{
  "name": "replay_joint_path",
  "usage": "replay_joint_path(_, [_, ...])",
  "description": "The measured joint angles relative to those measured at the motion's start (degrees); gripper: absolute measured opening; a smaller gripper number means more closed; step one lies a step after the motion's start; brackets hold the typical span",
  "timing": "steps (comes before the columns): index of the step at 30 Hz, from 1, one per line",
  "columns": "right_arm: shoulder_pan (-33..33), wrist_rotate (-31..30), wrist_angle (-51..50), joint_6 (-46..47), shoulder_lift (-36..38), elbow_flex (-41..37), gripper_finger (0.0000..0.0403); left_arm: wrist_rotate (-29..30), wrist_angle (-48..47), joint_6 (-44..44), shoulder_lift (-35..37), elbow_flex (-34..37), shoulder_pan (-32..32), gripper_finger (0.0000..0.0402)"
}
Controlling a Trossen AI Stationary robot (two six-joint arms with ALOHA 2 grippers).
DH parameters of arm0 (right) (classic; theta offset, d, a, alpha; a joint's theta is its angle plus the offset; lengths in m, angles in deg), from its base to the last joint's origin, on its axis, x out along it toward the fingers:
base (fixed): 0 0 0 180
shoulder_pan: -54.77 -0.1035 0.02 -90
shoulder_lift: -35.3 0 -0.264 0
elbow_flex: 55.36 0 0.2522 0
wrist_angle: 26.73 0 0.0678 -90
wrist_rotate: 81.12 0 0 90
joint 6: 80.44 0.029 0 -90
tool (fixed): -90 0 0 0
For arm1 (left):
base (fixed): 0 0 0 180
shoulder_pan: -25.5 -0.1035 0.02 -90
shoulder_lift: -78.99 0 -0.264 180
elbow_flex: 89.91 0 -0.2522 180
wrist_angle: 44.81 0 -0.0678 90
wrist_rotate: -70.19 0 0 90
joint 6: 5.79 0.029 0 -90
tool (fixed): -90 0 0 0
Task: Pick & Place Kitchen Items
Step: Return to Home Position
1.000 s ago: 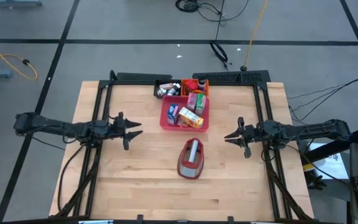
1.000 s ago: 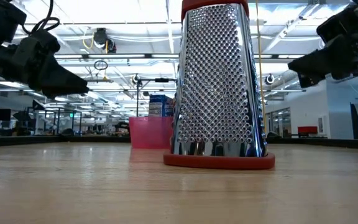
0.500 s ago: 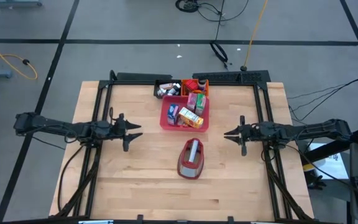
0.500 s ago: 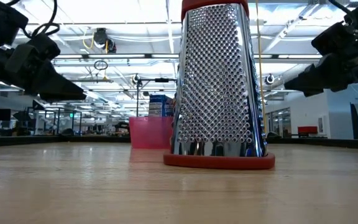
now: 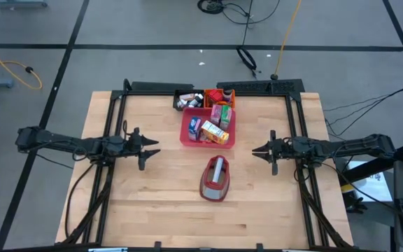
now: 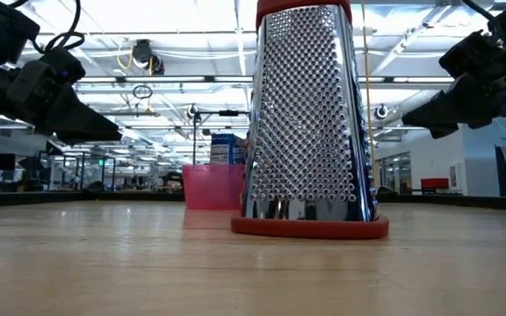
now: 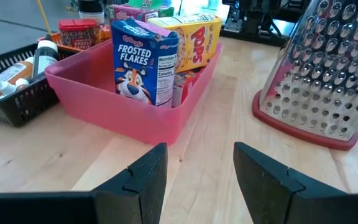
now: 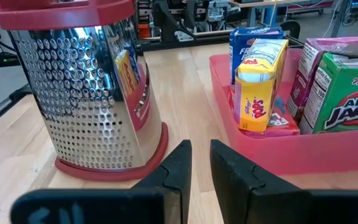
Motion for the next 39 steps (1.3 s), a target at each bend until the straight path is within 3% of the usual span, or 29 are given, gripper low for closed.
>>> replay_joint_path(10, [-0.4, 0.1, -0.2, 0.0, 2.4, 0.0, 0.0050, 0.1, 0.0, 0.1, 0.0, 0.0, 0.0, 0.0186])
replay_joint_path(20, [0.5, 0.0, 0.0, 0.0, 18.7, -0.1, 0.0050, 0.1, 0.0, 0.1, 0.0, 0.0, 0.0, 0.0186])
replay_joint_path(24, [1.5, 0.2, 6.5, 0.0, 18.4, -0.1, 0.0050, 0.1, 0.1, 0.1, 0.0, 0.0, 0.0, 0.0186])
replay_joint_path(39, [4.7, 0.0, 5.2, 0.0, 18.4, -0.1, 0.0050, 0.1, 0.1, 0.1, 0.0, 0.0, 0.0, 0.0186])
